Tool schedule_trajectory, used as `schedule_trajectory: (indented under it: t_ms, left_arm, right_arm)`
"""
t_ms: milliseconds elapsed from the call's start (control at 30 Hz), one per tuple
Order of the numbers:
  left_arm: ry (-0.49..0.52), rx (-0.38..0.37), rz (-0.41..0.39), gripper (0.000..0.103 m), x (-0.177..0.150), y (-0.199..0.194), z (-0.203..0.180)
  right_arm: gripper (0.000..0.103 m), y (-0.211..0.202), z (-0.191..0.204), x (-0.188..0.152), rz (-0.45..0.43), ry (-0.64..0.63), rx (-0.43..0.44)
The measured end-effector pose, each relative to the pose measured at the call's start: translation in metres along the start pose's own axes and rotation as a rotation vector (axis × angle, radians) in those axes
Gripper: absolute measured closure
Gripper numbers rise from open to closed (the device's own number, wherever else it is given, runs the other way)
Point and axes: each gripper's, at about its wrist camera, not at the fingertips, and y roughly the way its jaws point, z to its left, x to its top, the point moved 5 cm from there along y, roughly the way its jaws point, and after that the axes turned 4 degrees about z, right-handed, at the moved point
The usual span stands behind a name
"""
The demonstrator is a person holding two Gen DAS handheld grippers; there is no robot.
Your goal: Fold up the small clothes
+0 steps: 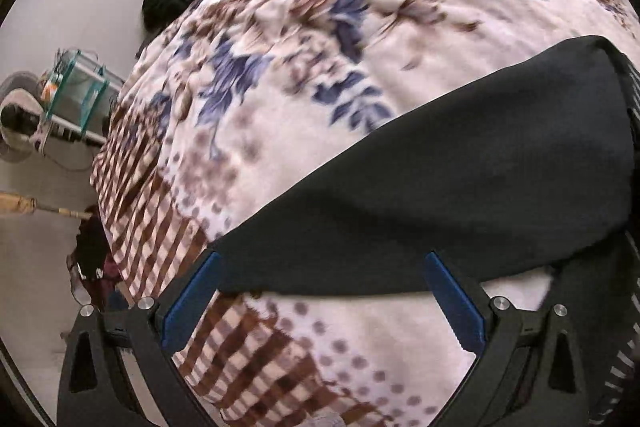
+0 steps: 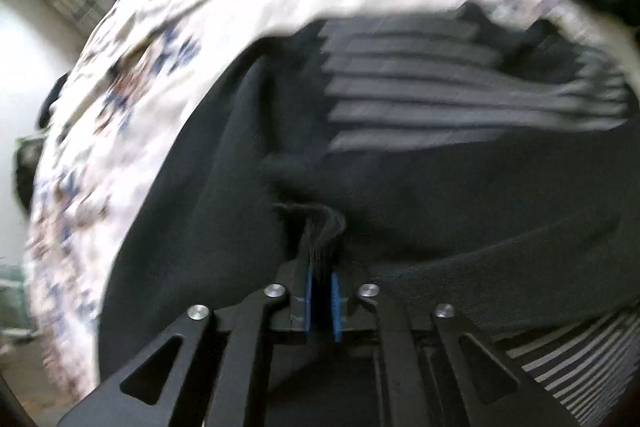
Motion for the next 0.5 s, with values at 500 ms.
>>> schedule_trajectory:
  t_ms: [500]
  left_arm:
    - [0.087, -0.083, -0.006, 0.0, -0.008, -0.016, -0.048]
  right_arm:
    - [0.046, -0.129, -0.338, -0.114, 0.002, 0.199, -0.66]
